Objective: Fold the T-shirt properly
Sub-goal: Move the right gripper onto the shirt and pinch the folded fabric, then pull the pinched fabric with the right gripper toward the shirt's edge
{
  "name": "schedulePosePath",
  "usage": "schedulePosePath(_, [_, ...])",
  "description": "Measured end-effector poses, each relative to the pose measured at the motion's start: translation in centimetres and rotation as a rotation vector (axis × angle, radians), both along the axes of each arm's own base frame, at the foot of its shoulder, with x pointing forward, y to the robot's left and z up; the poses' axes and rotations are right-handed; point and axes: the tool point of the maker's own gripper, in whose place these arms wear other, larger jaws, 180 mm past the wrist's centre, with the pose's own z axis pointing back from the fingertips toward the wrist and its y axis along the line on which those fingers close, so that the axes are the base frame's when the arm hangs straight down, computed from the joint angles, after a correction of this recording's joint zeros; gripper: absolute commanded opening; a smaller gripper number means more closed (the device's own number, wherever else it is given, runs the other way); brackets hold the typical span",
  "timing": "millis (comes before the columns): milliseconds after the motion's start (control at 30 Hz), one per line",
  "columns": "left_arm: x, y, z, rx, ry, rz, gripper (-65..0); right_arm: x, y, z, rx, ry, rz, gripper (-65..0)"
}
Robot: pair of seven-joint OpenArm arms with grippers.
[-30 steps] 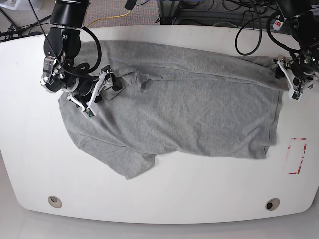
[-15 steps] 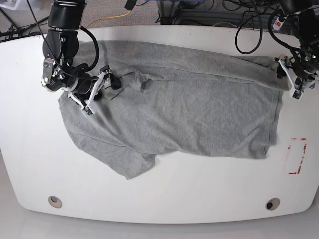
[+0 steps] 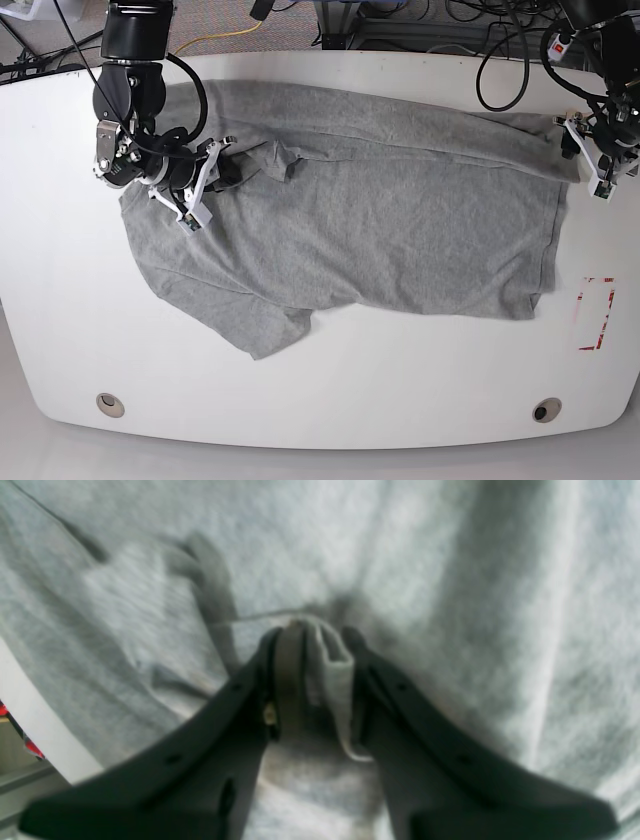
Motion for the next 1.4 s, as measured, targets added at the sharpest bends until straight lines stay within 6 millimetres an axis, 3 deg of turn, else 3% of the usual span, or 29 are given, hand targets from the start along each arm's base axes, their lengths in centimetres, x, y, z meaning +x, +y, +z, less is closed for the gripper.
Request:
schedulePosePath(167, [0.0,0.0,0.0,-0.001,0.0,0.0,-26.0,0.0,-0.3,0.0,-0.006,0.001,-0.001,-43.1])
schedulePosePath(400, [0.0,0.0,0.0,0.0,-0.001,0.0,-26.0,-0.2,-0.2,1.0,-0.022,-0.035,0.013,-43.0])
schedulePosePath(500, [0.0,0.0,0.0,0.0,0.0,0.0,-26.0,-0.2,-0.1,1.5,-0.025,-0.053,0.019,-50.1])
schedulePosePath(600, [0.0,0.0,0.0,0.0,0.0,-0.001,-26.0,-0.3,0.0,1.5,-0.025,-0.052,0.02,-64.2])
schedulePosePath(633, [0.0,0.0,0.0,-0.001,0.0,-0.001,-26.0,-0.2,0.1,1.5,-0.023,-0.053,0.019,-65.0])
schedulePosePath(1033, [0.0,-0.1,0.0,-0.001,0.0,-0.002,-26.0,-0.6,-0.3,0.9,-0.027,-0.032,0.013,-65.0])
schedulePosePath(1267, [0.0,-0.1,-0.1,-0.001,0.002,-0.002,-26.0,2.4,-2.4,4.6,-0.059,-0.159,-0.04,-65.0])
schedulePosePath(1400, [0.0,-0.1,-0.1,-0.001,0.002,-0.004,-26.0,3.8,-2.6,5.8,-0.067,-0.198,-0.033,-65.0])
